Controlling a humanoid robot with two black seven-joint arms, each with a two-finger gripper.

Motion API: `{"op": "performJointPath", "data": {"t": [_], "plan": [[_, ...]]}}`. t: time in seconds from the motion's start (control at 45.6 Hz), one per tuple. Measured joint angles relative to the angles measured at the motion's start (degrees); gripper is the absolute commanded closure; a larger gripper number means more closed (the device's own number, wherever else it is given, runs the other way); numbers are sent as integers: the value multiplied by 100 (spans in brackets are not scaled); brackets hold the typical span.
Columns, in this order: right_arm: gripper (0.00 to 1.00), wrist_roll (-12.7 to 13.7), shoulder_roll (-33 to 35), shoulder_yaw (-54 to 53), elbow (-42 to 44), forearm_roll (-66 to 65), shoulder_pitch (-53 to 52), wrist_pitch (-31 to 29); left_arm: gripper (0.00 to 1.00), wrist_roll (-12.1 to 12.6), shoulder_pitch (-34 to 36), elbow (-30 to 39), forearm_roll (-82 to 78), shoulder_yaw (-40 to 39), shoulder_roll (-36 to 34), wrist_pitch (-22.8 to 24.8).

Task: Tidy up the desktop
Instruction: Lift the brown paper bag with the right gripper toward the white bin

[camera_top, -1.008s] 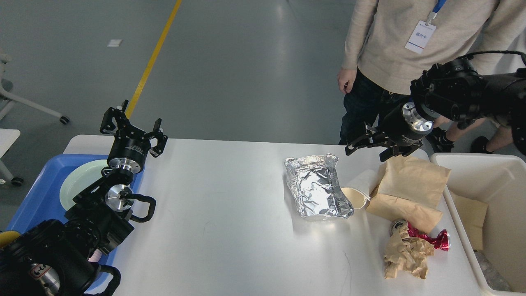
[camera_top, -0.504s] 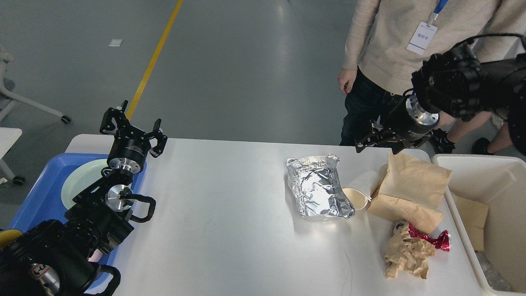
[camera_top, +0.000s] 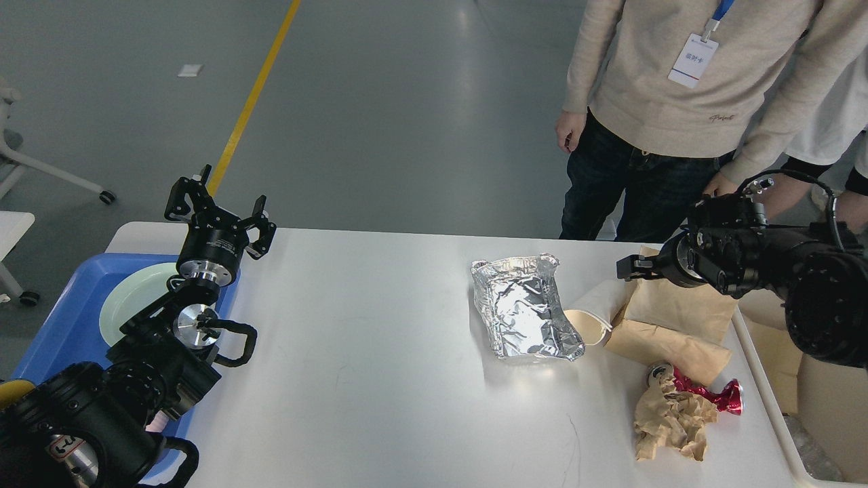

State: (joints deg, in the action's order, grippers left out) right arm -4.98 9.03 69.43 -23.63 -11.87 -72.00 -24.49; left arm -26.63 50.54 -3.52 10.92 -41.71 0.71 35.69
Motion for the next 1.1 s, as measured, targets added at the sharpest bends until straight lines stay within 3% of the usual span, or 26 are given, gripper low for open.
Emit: {"op": "performJointPath", "data": {"t": [0.11, 0.285, 0.395, 0.548, 0.701, 1.096], "plan": [[0, 5, -23, -10, 16, 12, 83, 97, 4, 0, 0, 0, 0, 1, 2, 0], [0, 38, -126, -17, 23, 9, 375, 877, 4, 0, 0, 0, 0, 0, 3, 0], [29, 132, -152, -18, 23, 1, 485, 1137, 4, 0, 0, 0, 0, -1, 3, 0], [73, 545, -156, -39, 6, 1, 593, 1190, 4, 0, 0, 0, 0, -2, 2, 0], [99, 930, -156, -198, 0, 1, 673, 1184, 4, 0, 0, 0, 0, -1, 2, 0], [100, 1011, -115, -598, 1, 8, 636, 1141, 4, 0, 0, 0, 5, 1, 2, 0]]}}
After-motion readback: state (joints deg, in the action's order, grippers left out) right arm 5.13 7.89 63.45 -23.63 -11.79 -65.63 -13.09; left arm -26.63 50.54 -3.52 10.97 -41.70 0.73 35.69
